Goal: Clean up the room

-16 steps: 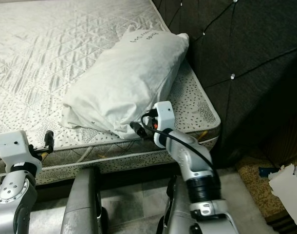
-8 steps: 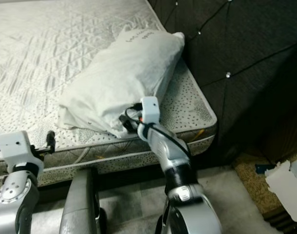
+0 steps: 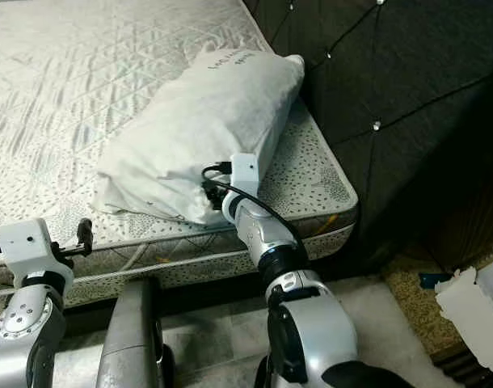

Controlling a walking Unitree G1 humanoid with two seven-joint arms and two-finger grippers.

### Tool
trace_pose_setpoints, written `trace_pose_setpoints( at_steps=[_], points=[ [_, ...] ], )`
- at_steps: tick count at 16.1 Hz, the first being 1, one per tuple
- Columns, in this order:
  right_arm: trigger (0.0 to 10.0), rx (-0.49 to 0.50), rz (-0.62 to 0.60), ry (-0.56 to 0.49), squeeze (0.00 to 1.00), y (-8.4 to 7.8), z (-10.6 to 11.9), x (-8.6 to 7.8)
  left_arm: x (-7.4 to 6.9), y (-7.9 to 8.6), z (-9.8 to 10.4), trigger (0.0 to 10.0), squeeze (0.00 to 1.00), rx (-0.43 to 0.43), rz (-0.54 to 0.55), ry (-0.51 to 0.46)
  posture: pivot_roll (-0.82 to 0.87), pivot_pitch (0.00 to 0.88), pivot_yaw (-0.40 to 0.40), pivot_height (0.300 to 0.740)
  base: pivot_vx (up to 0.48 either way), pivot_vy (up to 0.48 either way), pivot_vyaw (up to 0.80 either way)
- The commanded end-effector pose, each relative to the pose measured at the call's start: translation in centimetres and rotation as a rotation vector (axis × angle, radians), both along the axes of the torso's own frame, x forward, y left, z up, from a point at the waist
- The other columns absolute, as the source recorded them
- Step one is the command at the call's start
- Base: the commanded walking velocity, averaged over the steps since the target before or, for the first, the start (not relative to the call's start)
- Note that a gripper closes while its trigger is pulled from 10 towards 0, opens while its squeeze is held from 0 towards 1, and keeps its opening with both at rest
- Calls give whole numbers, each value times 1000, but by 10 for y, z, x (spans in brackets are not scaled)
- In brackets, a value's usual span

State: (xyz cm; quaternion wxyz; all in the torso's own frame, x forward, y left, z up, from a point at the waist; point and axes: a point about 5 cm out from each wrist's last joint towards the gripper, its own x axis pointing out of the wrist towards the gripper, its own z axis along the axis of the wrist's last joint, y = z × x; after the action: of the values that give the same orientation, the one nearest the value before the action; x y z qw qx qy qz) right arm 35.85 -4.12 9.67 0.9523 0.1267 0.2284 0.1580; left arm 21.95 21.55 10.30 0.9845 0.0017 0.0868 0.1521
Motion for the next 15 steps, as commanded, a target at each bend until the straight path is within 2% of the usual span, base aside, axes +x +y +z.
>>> trace_pose_setpoints(
  at_steps=[1,5,9,10,14,15],
  points=[
    [0,49,-40,-5,0,8,10,4,-1,1,3,10000,0,8,11,-11,139,63,-51,537,0,0,0],
    [0,76,-107,4,0,-6,5,9,3,0,2,10000,0,6,1,-15,126,22,-45,537,0,0,0],
    [0,-17,-124,-69,0,-37,15,22,16,-4,4,10000,0,3,-18,-38,108,0,-48,537,0,0,0],
    [0,-20,-124,-69,0,-39,16,22,16,-4,4,10000,0,3,-19,-38,108,0,-48,537,0,0,0],
    [0,-121,20,-139,0,-50,24,28,22,-3,6,10000,0,9,-27,-51,108,0,-48,537,0,0,0],
    [0,-174,41,-189,0,-60,35,33,24,-1,7,10000,0,14,-24,-56,103,0,-48,537,0,0,0]
  ],
)
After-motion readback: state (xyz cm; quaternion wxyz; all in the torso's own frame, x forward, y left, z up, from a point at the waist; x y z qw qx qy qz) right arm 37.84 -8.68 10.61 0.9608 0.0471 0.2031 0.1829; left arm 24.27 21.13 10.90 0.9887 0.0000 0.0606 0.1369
